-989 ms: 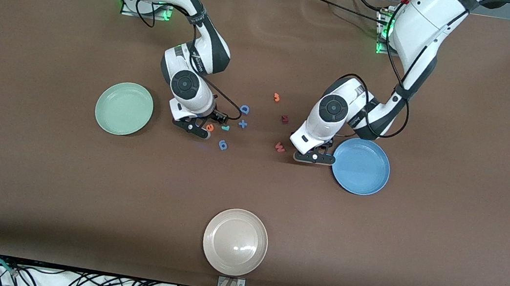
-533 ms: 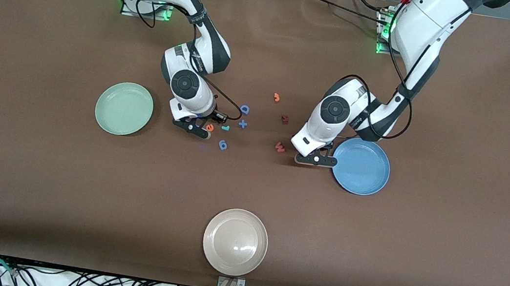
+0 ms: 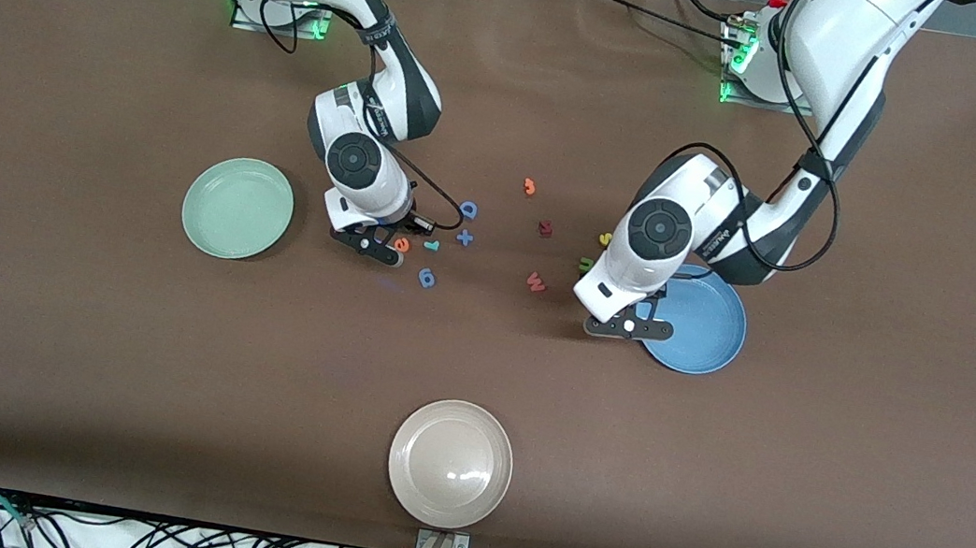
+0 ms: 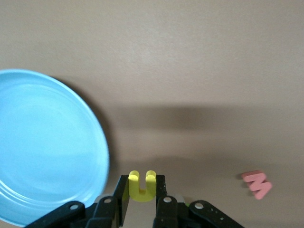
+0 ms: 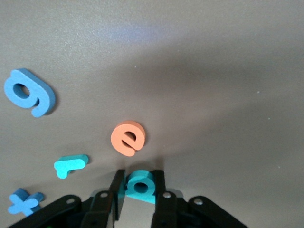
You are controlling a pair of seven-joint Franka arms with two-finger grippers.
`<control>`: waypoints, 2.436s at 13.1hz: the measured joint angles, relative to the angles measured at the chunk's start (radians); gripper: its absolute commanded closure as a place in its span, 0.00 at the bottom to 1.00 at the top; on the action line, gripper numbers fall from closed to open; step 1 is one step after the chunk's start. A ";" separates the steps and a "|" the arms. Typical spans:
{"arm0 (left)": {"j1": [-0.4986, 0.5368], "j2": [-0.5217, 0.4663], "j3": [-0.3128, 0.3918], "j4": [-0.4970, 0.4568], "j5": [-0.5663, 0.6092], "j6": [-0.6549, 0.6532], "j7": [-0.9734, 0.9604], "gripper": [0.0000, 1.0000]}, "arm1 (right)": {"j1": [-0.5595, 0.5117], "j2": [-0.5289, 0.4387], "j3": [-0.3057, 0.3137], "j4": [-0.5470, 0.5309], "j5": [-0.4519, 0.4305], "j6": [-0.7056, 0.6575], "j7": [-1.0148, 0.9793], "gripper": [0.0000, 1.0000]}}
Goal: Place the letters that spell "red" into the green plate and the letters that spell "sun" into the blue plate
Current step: 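Carry the u to the blue plate while the right gripper carries p to green, then open the left gripper and the right gripper to release both letters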
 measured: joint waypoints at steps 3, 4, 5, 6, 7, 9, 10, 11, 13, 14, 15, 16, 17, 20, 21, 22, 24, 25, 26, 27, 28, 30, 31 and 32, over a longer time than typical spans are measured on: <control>0.044 0.000 0.002 0.000 0.000 -0.003 0.161 0.83 | 0.000 0.000 0.000 0.000 0.000 0.000 0.000 0.93; 0.060 0.000 0.003 0.000 0.000 -0.007 0.225 0.83 | 0.000 0.000 0.000 0.000 0.000 0.000 0.000 0.95; 0.080 0.000 0.004 -0.001 0.000 -0.010 0.288 0.83 | 0.000 0.000 0.000 0.000 0.000 0.000 0.000 0.95; 0.099 0.000 0.005 -0.004 0.000 -0.013 0.337 0.83 | 0.000 0.000 0.000 0.000 0.000 0.000 0.000 0.95; 0.115 0.001 0.005 -0.008 0.000 -0.014 0.371 0.83 | 0.000 0.000 0.000 0.000 0.000 0.000 0.000 0.95; 0.133 0.002 0.005 -0.015 0.000 -0.014 0.408 0.83 | 0.000 0.000 0.000 0.000 0.000 0.000 0.000 0.94; 0.135 0.002 0.005 -0.018 0.000 -0.014 0.416 0.83 | 0.001 -0.001 0.000 0.000 0.000 -0.002 0.000 0.94; 0.135 0.002 0.005 -0.019 0.000 -0.014 0.422 0.83 | 0.001 -0.004 0.000 0.001 0.000 -0.012 0.001 0.94; 0.137 0.003 0.005 -0.019 0.001 -0.015 0.445 0.83 | 0.001 -0.033 -0.014 0.015 0.000 -0.082 0.002 0.94; 0.141 0.003 0.006 -0.019 0.001 -0.015 0.457 0.82 | 0.001 -0.061 -0.033 0.028 0.000 -0.140 0.002 0.93; 0.147 0.003 0.006 -0.019 0.001 -0.015 0.465 0.82 | 0.001 -0.091 -0.055 0.045 0.000 -0.208 -0.001 0.93; 0.153 0.004 0.006 -0.020 0.001 -0.015 0.478 0.82 | 0.000 -0.117 -0.081 0.065 0.000 -0.276 -0.012 0.93; 0.158 0.005 0.006 -0.020 0.001 -0.016 0.493 0.82 | 0.000 -0.140 -0.112 0.086 0.000 -0.344 -0.038 0.93; 0.169 0.012 0.006 -0.021 0.001 -0.016 0.523 0.81 | -0.001 -0.184 -0.233 0.134 0.000 -0.509 -0.199 0.92; 0.170 0.015 0.006 -0.025 0.001 -0.016 0.526 0.78 | -0.001 -0.193 -0.284 0.137 0.000 -0.544 -0.280 0.93; 0.171 0.016 0.006 -0.029 0.001 -0.016 0.528 0.78 | -0.001 -0.198 -0.342 0.137 0.000 -0.572 -0.379 0.92; 0.173 0.025 0.006 -0.038 0.001 -0.015 0.532 0.74 | -0.007 -0.194 -0.466 0.129 0.000 -0.599 -0.583 0.92; 0.173 0.035 0.006 -0.039 0.001 -0.014 0.534 0.63 | -0.022 -0.191 -0.508 0.118 0.000 -0.600 -0.664 0.92; 0.173 0.046 0.006 -0.039 0.001 -0.012 0.535 0.01 | -0.049 -0.184 -0.525 0.102 0.000 -0.596 -0.719 0.92; 0.173 0.054 0.006 -0.039 0.001 -0.009 0.535 0.00 | -0.074 -0.173 -0.528 0.082 0.001 -0.575 -0.756 0.92; 0.173 0.057 0.006 -0.039 0.001 -0.007 0.535 0.00 | -0.089 -0.153 -0.528 0.056 0.012 -0.525 -0.785 0.93; 0.173 0.056 0.006 -0.034 0.001 -0.006 0.536 0.00 | -0.088 -0.093 -0.523 0.019 0.078 -0.445 -0.828 0.93; 0.174 0.051 0.006 -0.029 0.001 -0.008 0.535 0.00 | -0.084 -0.059 -0.518 0.013 0.113 -0.429 -0.843 0.93; 0.175 0.039 0.006 -0.027 0.001 -0.024 0.535 0.00 | -0.082 -0.036 -0.515 0.013 0.139 -0.422 -0.848 0.94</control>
